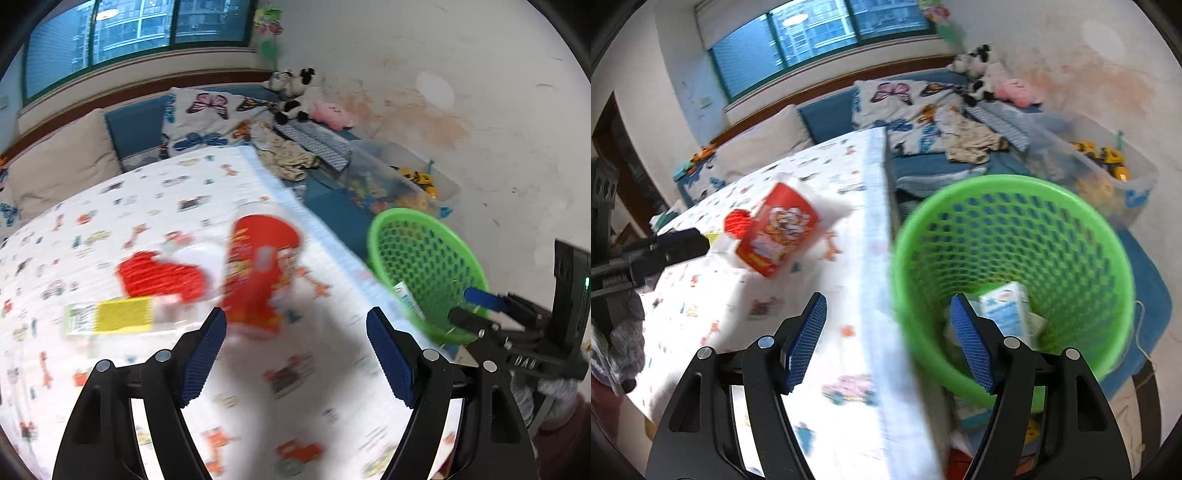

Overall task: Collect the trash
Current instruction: 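Grasp the red paper cup with the right tool while the left tool approaches the clear bottle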

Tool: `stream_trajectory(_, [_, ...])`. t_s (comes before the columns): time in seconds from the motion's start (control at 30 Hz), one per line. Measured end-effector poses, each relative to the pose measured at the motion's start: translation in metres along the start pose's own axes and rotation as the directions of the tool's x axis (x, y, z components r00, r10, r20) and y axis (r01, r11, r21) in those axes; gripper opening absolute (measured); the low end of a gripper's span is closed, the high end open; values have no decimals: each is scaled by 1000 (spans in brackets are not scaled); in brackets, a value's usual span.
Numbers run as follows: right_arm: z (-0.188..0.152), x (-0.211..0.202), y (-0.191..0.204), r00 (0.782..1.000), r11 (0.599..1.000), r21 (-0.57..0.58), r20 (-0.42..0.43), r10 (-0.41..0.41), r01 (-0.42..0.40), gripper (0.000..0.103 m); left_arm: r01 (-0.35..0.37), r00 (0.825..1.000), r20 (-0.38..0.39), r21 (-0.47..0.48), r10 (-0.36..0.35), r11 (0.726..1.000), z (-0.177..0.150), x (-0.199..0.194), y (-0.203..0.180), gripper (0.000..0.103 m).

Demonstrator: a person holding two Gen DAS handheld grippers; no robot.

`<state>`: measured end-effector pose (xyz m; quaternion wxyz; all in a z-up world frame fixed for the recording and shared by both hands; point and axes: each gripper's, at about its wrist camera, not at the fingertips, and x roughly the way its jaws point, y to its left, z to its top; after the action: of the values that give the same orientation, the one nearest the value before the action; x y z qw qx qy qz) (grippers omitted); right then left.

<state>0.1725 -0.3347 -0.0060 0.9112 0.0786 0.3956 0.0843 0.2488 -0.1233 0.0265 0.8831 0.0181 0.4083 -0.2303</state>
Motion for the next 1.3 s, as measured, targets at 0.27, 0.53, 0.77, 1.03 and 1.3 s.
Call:
stream_trajectory(0.27, [31, 38, 52, 994, 996, -7, -69, 89, -89, 72, -80, 997, -14, -6, 80, 997, -24, -24, 58, 75])
stream_trajectory(0.53, [65, 79, 87, 981, 988, 64, -125, 147, -140, 75, -116, 993, -36, -2, 116, 993, -39, -32, 96, 76])
stream_trajectory(0.77, [84, 119, 94, 966, 973, 187, -191, 172, -136, 76, -99, 993, -57, 93, 104, 991, -35, -24, 106, 80])
stream_trajectory(1.03, [91, 150, 81, 946, 936, 327, -241, 218, -132, 78, -53, 993, -93, 227, 76, 972, -14, -7, 118, 87])
stream_trajectory(1.3, [93, 167, 85, 929, 926, 354, -279, 241, -134, 78, 10, 990, -135, 331, 36, 944, -2, 13, 126, 90])
